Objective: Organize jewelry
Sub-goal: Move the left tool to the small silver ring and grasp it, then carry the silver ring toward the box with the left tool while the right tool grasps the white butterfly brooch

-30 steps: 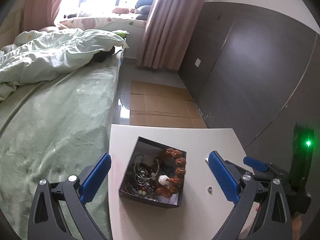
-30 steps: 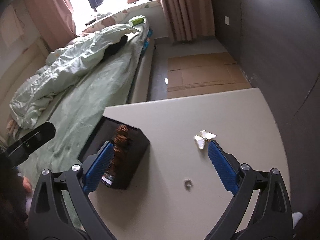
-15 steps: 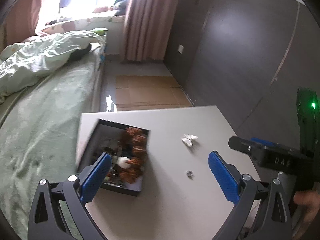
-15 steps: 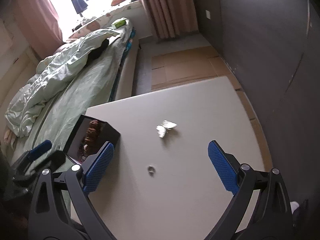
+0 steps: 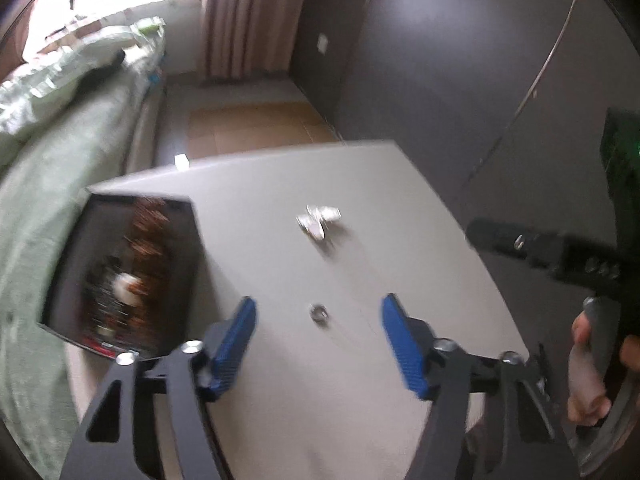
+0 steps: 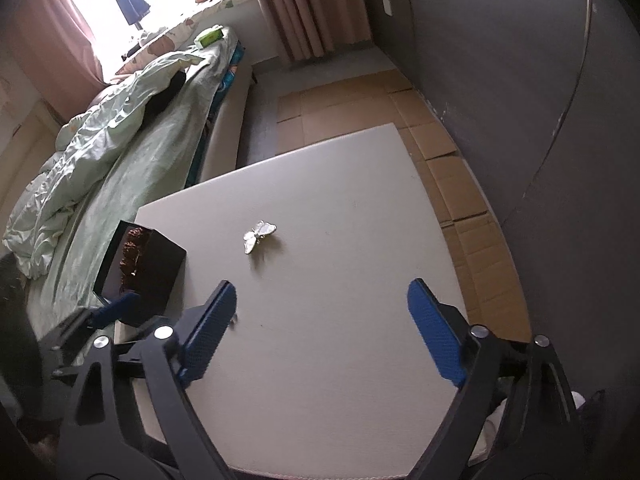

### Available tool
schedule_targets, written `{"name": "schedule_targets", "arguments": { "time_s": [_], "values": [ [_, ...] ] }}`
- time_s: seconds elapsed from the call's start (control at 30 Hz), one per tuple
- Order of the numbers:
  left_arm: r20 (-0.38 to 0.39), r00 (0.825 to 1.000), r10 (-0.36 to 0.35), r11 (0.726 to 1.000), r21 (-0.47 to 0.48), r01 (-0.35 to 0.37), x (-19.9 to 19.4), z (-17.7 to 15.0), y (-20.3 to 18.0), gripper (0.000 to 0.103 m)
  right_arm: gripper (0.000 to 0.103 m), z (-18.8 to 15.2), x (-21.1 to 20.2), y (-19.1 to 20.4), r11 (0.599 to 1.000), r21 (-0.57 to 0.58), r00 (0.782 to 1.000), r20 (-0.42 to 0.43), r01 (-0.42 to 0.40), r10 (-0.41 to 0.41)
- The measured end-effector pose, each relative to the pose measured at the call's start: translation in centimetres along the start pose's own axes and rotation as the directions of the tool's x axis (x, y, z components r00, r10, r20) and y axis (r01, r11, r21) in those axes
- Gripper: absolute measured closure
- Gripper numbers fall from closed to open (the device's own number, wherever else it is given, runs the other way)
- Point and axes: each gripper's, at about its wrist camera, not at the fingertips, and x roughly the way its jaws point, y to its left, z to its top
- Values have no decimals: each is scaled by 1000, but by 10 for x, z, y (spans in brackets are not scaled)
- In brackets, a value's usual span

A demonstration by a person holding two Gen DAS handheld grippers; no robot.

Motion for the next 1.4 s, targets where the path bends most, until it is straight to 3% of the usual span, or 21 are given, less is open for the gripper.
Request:
{"name": "schedule_targets", "arguments": {
  "time_s": [0.13,0.3,0.57,0.7,0.83,0.97,1.4],
  "values": [
    [-62,998,-13,1000,-20,12,26,-4,-2,59,24,1,5,-1,1000,-10,1000,-19,2,-2],
    [-93,996,-11,1000,-30,9,42,-3,-4,66,26,4,7,-3,1000,-4,999,-31,-10,10],
    [-97,990,103,995,23,-101,62,-7,-15,77,26,5,8,-6,1000,10,999,-30,-16,17],
    [-84,987,137,990,53,-133,63,-8,-20,78,26,7,9,-6,1000,9,999,-32,-13,14],
    [-87,982,167,985,50,-163,63,-8,-15,92,26,6,10,-4,1000,6,999,-32,-7,7],
    [-94,987,131,991,17,-130,59,-4,-4,95,26,6,15,-1,1000,0,999,-46,-3,3],
    [28,997,67,997,-29,-66,6,24,9,95,29,8,36,31,997,-74,999,-52,-5,1]
  ]
}}
